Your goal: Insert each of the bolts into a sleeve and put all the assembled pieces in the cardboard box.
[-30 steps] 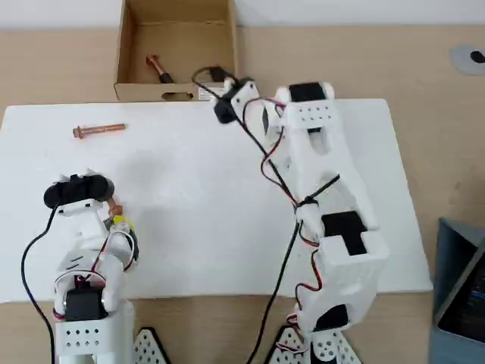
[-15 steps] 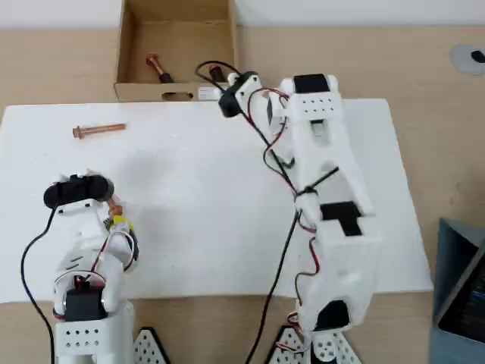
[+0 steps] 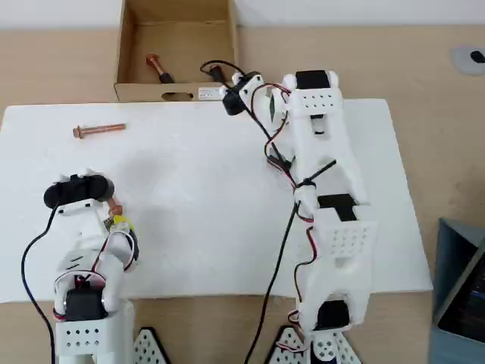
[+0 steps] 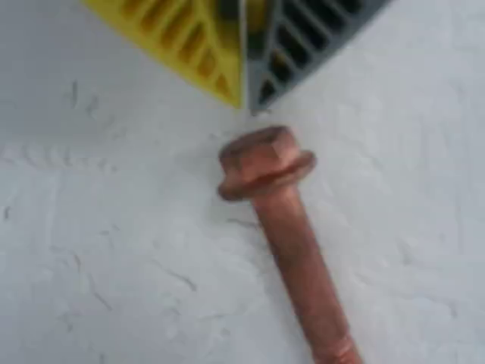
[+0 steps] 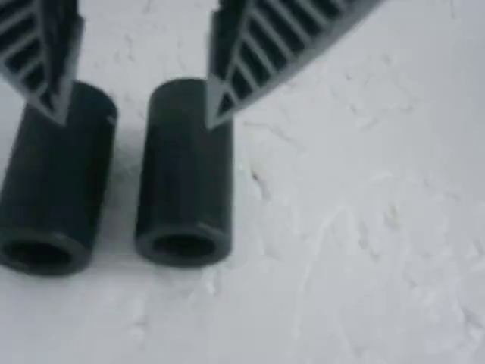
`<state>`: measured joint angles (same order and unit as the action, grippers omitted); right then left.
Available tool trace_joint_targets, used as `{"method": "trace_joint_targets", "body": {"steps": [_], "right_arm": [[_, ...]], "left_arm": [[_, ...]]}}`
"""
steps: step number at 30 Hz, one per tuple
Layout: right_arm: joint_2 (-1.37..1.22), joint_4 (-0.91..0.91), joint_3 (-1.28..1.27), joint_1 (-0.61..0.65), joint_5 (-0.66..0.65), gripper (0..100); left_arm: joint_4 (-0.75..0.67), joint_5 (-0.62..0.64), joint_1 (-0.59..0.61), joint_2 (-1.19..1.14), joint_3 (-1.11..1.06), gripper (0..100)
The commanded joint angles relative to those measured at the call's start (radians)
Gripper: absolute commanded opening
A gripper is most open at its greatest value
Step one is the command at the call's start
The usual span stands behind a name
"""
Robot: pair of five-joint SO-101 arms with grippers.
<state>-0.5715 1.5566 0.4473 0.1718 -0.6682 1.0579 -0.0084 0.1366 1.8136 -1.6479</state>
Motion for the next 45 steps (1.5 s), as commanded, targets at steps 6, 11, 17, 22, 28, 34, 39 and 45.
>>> {"method": "trace_joint_targets", "body": {"steps": [6,11,17,22,28,34,39,45], "right_arm": [[-0.008,-0.029,0.056,-0.021,-0.034,14.8],[-0.039,-0.037,0.058,-0.025,-0.038,14.8],[-0.076,-0.051,0.091,-0.027,-0.038,14.8],[-0.139,-0.040,0.168,-0.041,-0.038,14.8],[-0.226,-0.014,0.231,-0.058,-0.048,14.8],[-0.259,0.000,0.242,-0.064,-0.051,14.5],[-0.259,-0.002,0.242,-0.062,-0.052,6.5],[-0.255,0.000,0.243,-0.062,-0.054,1.1]], "left_arm": [[0.003,-0.005,0.003,0.008,0.006,0],[0.003,-0.005,0.003,0.008,0.006,0],[0.003,-0.005,0.003,0.008,0.006,0],[0.003,-0.005,0.003,0.008,0.006,0],[0.003,-0.005,0.003,0.008,0.006,0],[0.003,-0.005,0.003,0.008,0.006,0],[0.003,-0.005,0.003,0.008,0.006,0],[0.003,-0.005,0.003,0.008,0.006,0]]}}
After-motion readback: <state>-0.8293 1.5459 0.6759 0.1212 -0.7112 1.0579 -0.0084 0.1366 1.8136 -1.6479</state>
